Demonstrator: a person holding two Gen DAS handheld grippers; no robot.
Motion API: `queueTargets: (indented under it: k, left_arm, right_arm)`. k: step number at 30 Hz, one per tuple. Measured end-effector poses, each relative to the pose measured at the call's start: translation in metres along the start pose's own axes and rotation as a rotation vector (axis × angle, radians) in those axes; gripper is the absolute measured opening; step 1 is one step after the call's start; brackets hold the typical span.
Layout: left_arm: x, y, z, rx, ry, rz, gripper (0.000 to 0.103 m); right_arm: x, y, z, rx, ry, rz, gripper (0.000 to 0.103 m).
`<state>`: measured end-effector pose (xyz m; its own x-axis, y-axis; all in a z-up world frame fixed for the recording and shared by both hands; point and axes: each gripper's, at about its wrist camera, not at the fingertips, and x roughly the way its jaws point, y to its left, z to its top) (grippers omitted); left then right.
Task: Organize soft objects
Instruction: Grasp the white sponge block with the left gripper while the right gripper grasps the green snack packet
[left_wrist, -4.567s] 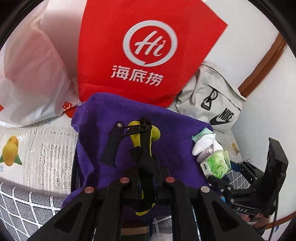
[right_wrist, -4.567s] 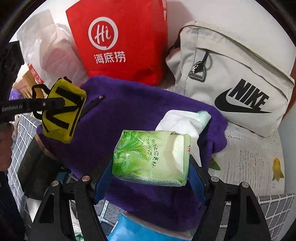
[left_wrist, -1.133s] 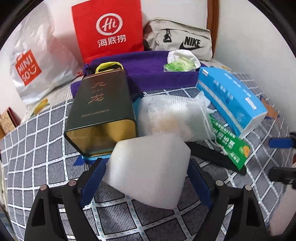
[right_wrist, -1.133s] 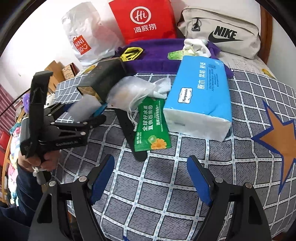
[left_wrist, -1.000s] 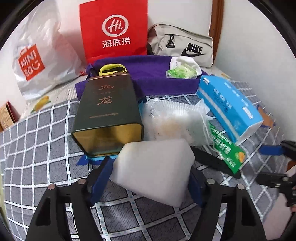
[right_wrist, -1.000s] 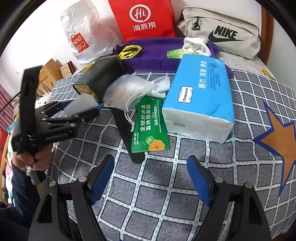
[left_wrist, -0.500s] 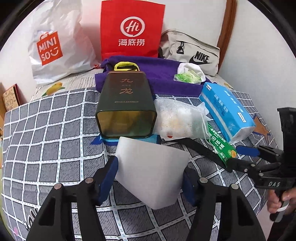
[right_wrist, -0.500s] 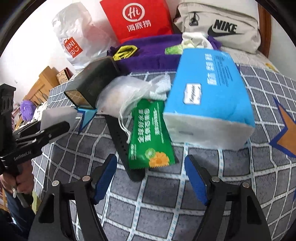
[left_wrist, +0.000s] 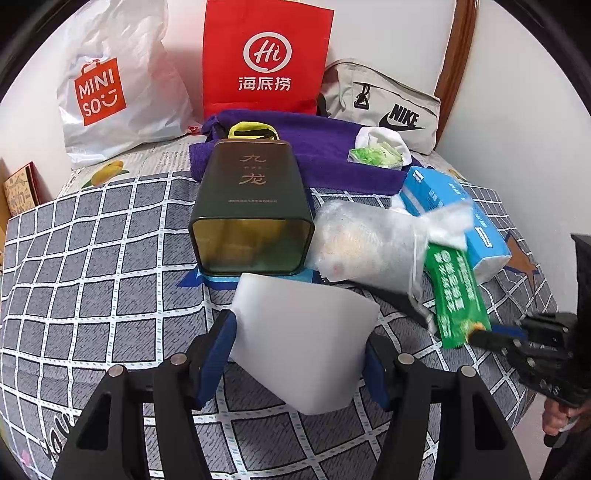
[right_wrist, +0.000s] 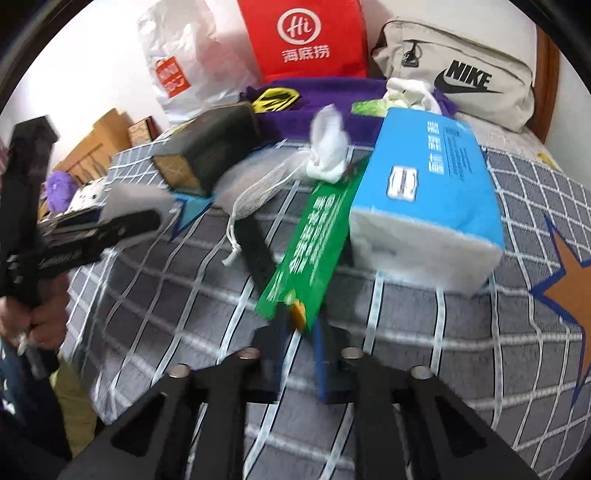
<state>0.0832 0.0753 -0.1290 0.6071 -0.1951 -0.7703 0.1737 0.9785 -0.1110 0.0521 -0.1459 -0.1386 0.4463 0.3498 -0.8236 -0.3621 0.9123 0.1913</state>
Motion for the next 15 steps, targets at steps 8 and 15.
queueTargets:
  k: [8,15]
  left_arm:
    - [-0.001,-0.002,-0.001,0.005,0.002,0.006,0.061]
    - [-0.001,0.001,-0.001,-0.008,0.000,-0.004,0.061]
  right_arm:
    - [-0.018,-0.001,-0.020,-0.019,0.034,0.022,0.008]
    - [-0.032,-0.016,-0.043,-0.012,0.095,-0.047,0.022]
